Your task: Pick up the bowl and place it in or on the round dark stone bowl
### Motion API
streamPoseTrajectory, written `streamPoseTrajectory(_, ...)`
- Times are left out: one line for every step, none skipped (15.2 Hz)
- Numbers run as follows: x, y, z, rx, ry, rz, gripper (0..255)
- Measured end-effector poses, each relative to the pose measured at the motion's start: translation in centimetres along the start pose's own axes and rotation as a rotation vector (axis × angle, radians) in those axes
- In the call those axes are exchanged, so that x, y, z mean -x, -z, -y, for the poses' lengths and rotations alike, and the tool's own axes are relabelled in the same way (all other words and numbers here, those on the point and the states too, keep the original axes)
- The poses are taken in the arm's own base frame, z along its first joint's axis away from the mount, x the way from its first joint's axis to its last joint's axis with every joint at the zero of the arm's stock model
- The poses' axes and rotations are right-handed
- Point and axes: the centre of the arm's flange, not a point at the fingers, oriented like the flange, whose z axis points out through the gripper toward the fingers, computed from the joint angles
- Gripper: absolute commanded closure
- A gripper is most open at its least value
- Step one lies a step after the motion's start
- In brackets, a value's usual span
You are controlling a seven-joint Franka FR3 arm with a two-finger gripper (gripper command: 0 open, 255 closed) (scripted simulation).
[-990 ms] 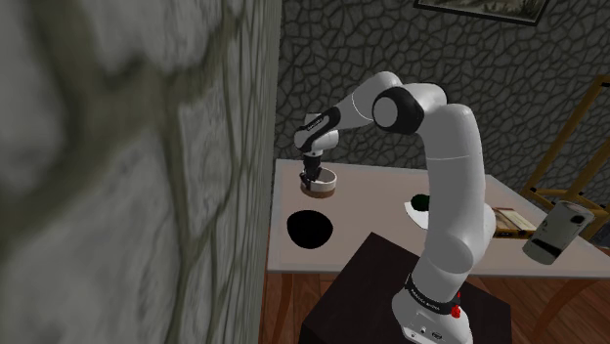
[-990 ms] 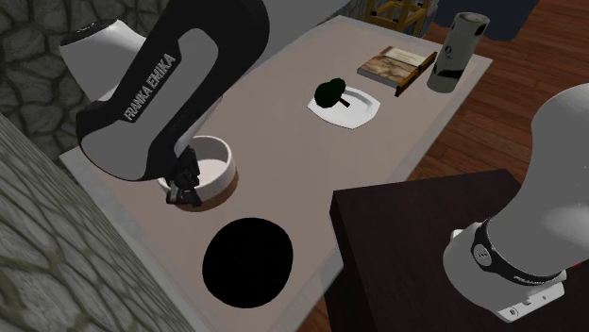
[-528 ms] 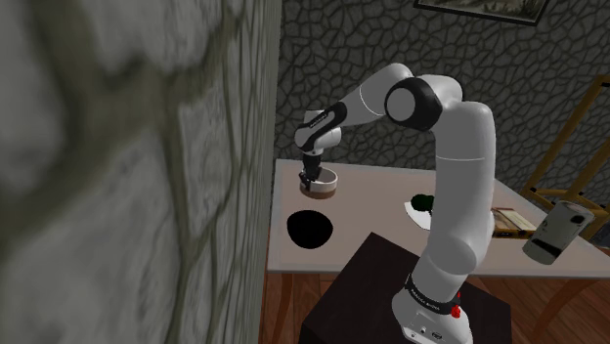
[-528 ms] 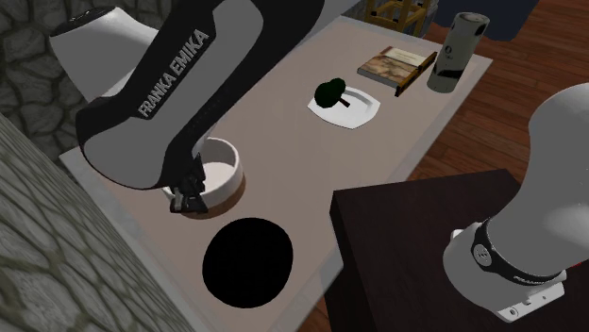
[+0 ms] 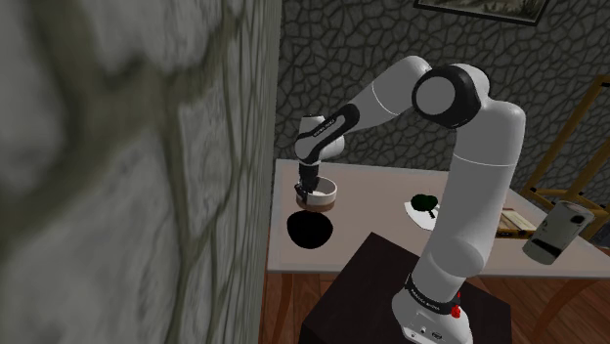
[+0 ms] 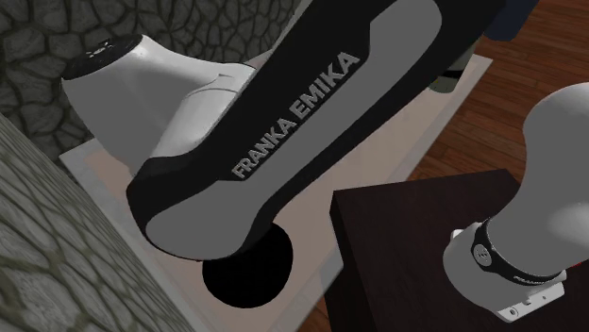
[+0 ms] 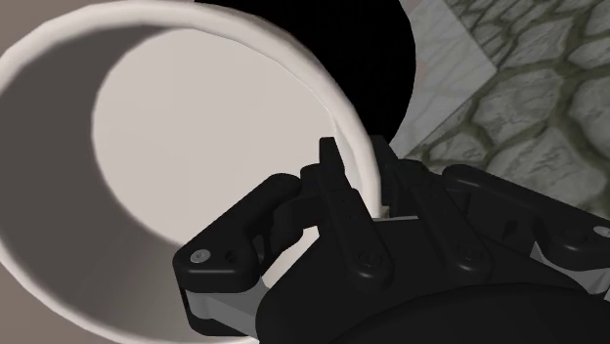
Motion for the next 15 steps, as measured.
streamPoseTrajectory(0.6, 0.1, 1.2, 0.000, 0.000, 0.000, 255)
streamPoseTrajectory(1.1, 0.3, 2.4, 0.000, 0.000, 0.000, 255)
streamPoseTrajectory(1.8, 0.5, 3.6, 0.000, 0.000, -0.001, 255)
streamPoseTrajectory(2.9, 0.5, 4.5, 0.000, 0.000, -0.001, 255)
streamPoseTrajectory(3.2, 0.1, 5.1, 0.000, 0.000, -0.001, 255)
streamPoseTrajectory(3.3, -0.3, 5.4, 0.000, -0.001, -0.001, 255)
streamPoseTrajectory(3.4, -0.7, 5.6, 0.000, -0.001, -0.001, 255)
streamPoseTrajectory(3.4, -1.2, 5.7, 0.000, -0.001, 0.000, 255)
streamPoseTrajectory(3.3, -1.8, 5.7, 0.000, -0.001, 0.000, 255)
streamPoseTrajectory(3.3, -2.3, 5.7, 0.000, -0.001, 0.000, 255)
streamPoseTrajectory(3.3, -2.8, 5.9, 0.000, -0.001, 0.000, 255)
streamPoseTrajectory(3.2, -3.3, 5.9, 0.000, -0.001, 0.000, 255)
streamPoseTrajectory(3.1, -3.8, 5.8, 0.000, -0.001, 0.000, 255)
streamPoseTrajectory(3.1, -4.3, 5.7, 0.000, -0.002, 0.000, 255)
streamPoseTrajectory(3.1, -4.8, 5.7, 0.000, -0.002, 0.000, 255)
